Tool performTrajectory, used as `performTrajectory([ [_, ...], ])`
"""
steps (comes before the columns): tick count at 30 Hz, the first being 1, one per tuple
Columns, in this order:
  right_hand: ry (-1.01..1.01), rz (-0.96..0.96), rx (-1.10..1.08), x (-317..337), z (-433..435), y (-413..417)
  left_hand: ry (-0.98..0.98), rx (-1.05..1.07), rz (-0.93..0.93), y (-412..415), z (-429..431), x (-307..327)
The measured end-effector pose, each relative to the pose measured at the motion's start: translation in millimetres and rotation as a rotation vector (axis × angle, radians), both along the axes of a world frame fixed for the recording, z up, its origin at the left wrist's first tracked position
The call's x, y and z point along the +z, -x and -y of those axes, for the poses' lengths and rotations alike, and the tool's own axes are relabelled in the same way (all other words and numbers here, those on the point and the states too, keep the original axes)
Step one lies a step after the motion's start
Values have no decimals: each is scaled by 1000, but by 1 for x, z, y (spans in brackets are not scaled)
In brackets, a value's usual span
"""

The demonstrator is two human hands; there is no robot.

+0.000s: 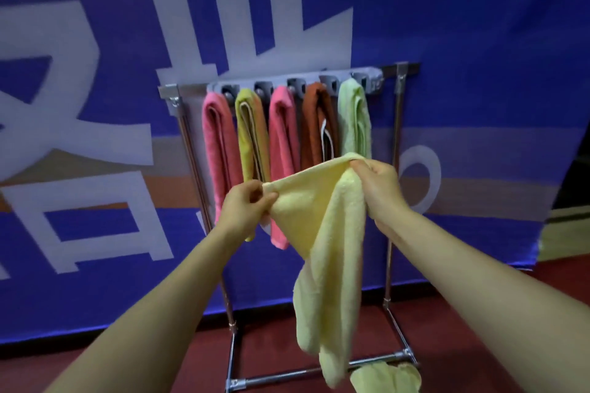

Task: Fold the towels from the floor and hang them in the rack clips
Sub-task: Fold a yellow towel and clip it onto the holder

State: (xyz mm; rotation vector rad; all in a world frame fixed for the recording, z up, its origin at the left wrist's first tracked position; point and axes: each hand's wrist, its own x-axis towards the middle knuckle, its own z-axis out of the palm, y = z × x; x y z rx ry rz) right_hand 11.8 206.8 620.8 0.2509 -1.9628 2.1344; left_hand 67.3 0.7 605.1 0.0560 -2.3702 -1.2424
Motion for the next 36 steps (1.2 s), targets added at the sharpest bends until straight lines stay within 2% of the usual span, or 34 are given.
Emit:
performTrajectory([
  [4, 102, 43, -44, 21, -1, 3, -218, -83, -145, -5, -12, 59],
  [7, 104, 75, -40, 22, 3, 1, -477, -123, -177, -5, -35, 97],
  [12, -52, 93, 22, 16, 13, -6, -790, -176, -181, -8, -63, 139],
  [16, -77, -43, 27, 27, 20, -28, -934, -226, -225, -6, -71, 151],
  [19, -43, -199, 61, 32, 18, -51, -934, -227, -263, -6, -74, 155],
  [22, -79, -162, 241, 32, 17, -71, -885, -173, -274, -10, -77, 159],
  [26, -342, -185, 201, 32, 13, -65, -793, -139, -324, -11, -76, 164],
  [28, -369, -197, 194, 31, 8, -57, -709, -48, -351, -11, -72, 167],
  [31, -411, -229, 164, 30, -4, -49, -700, 95, -380, -12, -65, 169],
  [34, -422, -220, 170, 27, -16, -44, -624, 70, -398, -12, -50, 168],
  [36, -444, -214, 137, 23, -21, -39, -481, 48, -378, -9, -42, 162],
])
